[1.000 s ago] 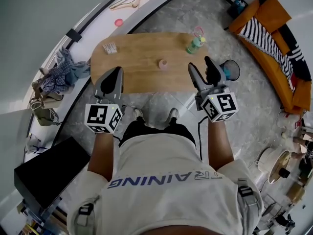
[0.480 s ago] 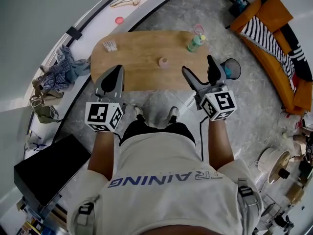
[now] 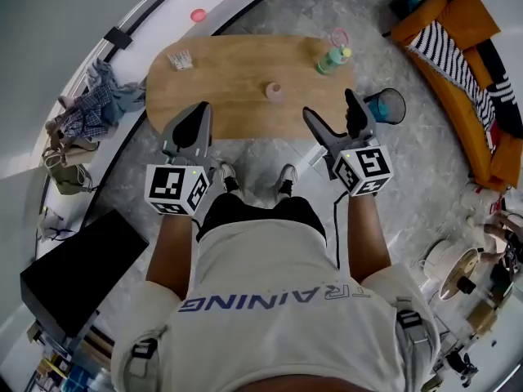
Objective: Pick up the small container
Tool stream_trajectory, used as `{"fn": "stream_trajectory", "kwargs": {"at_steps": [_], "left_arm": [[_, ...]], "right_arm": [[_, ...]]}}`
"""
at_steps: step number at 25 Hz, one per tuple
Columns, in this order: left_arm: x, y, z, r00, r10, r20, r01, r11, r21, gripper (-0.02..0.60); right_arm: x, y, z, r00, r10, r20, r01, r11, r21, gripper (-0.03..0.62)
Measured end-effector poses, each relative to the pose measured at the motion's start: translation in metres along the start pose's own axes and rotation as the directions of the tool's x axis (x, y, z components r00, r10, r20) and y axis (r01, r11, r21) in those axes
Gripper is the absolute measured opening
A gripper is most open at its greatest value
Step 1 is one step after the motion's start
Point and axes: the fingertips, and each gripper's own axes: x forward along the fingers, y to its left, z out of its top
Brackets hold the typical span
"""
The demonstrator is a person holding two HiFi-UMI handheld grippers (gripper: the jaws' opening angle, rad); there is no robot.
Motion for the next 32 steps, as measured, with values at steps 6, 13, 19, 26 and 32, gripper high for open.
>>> {"fn": "stream_trajectory", "kwargs": {"at_steps": [6, 13, 19, 26, 32], "left_arm": [[0.033, 0.006, -0.030, 0.999, -0.002, -0.041, 0.002, 1.000, -0.006, 0.000], [0.079, 0.010, -0.090, 0.996, -0.017, -0.093, 0.015, 1.000, -0.027, 0.000], [0.107, 0.019, -0.145, 0.991, -0.022, -0.134, 0.012, 0.997, -0.076, 0.000], [0.129, 0.035, -0.209, 0.986, -0.036, -0.165, 0.016, 0.992, -0.125, 0.000], [0.140, 0.045, -0.252, 0.979, -0.064, -0.192, 0.040, 0.991, -0.127, 0.000]], "right_arm": [[0.037, -0.015, -0.043, 0.997, 0.010, -0.077, -0.009, 1.000, 0.004, 0.454], [0.082, -0.037, -0.122, 0.983, 0.015, -0.183, -0.011, 1.000, 0.024, 0.454], [0.129, -0.054, -0.193, 0.961, 0.031, -0.273, -0.028, 0.999, 0.014, 0.454], [0.192, -0.065, -0.286, 0.937, 0.030, -0.349, -0.026, 1.000, 0.014, 0.460], [0.237, -0.068, -0.359, 0.917, 0.020, -0.399, -0.025, 1.000, -0.007, 0.474]]}}
